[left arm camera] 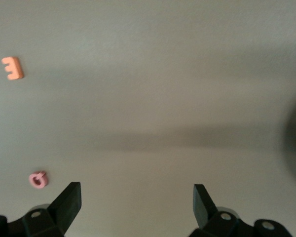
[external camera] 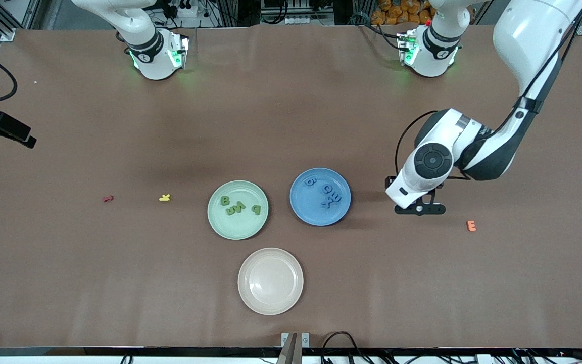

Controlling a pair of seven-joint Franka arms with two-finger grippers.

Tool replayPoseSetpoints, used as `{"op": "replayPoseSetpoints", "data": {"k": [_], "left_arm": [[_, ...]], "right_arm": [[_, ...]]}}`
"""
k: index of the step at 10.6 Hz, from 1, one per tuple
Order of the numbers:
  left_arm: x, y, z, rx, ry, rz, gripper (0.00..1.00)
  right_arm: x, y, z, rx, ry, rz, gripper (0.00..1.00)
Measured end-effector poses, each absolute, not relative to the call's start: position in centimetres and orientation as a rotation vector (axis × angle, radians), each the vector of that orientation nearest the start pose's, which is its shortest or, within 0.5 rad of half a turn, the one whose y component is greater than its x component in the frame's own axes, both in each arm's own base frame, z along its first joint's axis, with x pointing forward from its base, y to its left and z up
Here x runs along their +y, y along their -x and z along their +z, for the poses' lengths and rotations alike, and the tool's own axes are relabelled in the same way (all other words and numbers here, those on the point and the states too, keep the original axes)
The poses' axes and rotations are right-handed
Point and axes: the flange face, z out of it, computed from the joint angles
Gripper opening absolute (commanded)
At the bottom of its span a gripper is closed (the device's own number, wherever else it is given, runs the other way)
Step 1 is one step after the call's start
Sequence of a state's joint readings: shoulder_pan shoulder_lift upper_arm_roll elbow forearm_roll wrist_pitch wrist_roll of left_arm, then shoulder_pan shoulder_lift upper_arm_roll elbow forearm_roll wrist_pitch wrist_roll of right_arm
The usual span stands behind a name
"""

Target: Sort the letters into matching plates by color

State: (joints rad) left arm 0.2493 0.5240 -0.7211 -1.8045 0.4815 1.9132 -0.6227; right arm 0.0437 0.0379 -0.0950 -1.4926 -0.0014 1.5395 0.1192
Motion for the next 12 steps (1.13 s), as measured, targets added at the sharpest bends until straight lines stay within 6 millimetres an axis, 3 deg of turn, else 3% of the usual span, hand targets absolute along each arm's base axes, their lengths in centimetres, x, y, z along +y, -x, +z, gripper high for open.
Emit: {"op": "replayPoseSetpoints", "data": {"k": [2,6,12], "left_arm": [[-20.2,-56.4,31.2,0.084,2.936,0.264,1.00],[-13.4,-56.1,34.3,0.117,3.000,0.277,1.00],[-12.5,-56.4,34.8,0.108,3.004,0.276,1.00]], "right_arm": [[-2.8,-56.3,63.7,0.179,3.141,-0.014,1.00],[-2.8,-56.3,63.7,0.161,3.142,-0.015,1.00],[-2.8,-56.3,63.6,0.161,3.142,-0.013,1.00]]}}
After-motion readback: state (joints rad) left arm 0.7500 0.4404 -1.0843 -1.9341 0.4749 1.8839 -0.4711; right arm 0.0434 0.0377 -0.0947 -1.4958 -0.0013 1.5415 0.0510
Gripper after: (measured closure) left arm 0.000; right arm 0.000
